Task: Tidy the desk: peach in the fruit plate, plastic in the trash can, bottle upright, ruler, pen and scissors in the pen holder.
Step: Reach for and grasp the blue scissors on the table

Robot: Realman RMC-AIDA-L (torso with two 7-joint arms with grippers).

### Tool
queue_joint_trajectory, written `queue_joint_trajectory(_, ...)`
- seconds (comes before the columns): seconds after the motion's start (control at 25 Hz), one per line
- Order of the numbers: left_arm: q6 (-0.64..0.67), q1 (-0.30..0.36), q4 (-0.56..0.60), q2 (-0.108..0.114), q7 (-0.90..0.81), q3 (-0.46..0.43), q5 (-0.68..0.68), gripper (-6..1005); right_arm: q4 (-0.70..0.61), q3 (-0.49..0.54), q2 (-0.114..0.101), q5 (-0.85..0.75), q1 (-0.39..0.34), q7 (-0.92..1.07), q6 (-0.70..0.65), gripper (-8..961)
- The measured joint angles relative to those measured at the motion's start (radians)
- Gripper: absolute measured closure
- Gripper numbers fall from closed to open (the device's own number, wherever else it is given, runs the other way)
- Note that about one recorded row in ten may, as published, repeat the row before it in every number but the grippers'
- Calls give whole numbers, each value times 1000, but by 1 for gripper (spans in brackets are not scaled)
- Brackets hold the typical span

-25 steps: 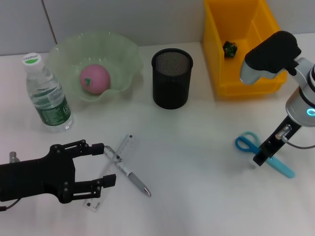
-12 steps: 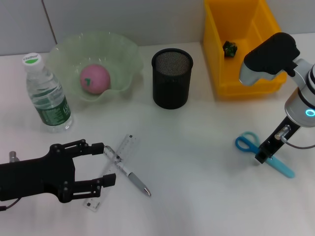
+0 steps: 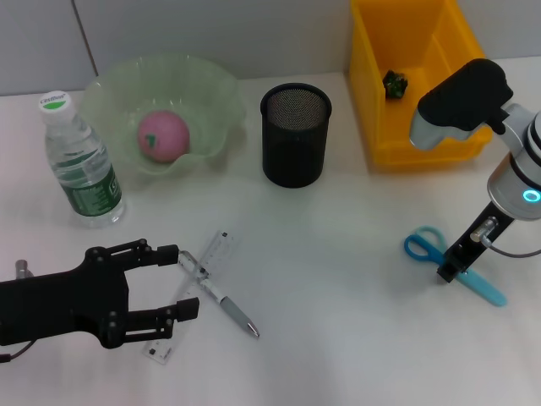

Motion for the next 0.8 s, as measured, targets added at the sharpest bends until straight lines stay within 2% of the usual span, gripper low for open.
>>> queue_joint_trajectory(0.8,3,0,0,2,-10,-1,-3,191,30,-1,1,0,4,-18,35,599)
